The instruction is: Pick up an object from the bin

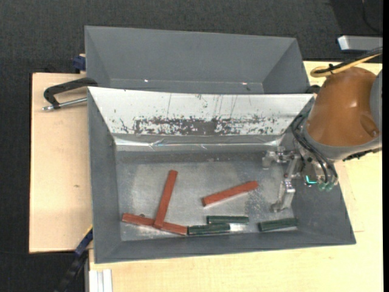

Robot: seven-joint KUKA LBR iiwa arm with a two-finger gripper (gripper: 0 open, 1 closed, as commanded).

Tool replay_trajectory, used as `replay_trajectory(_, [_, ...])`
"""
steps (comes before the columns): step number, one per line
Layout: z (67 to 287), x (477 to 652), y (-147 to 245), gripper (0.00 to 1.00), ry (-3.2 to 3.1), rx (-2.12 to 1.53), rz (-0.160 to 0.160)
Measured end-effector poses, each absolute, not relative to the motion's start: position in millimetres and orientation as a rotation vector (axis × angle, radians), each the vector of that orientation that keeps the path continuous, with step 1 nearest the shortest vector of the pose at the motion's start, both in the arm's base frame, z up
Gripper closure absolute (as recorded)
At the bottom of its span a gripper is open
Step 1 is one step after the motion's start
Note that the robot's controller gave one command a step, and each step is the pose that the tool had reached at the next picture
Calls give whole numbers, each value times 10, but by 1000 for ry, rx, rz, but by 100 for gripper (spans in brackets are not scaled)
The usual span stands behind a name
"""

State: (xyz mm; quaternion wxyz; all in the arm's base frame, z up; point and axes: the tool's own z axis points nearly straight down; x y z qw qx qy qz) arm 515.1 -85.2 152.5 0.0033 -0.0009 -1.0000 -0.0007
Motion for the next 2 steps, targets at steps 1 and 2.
replay_trajectory(1, [1567, 5164, -849, 0, -3142, 0, -1])
replay_trajectory(2, [1040, 5237, -682, 0, -3149, 42, 1])
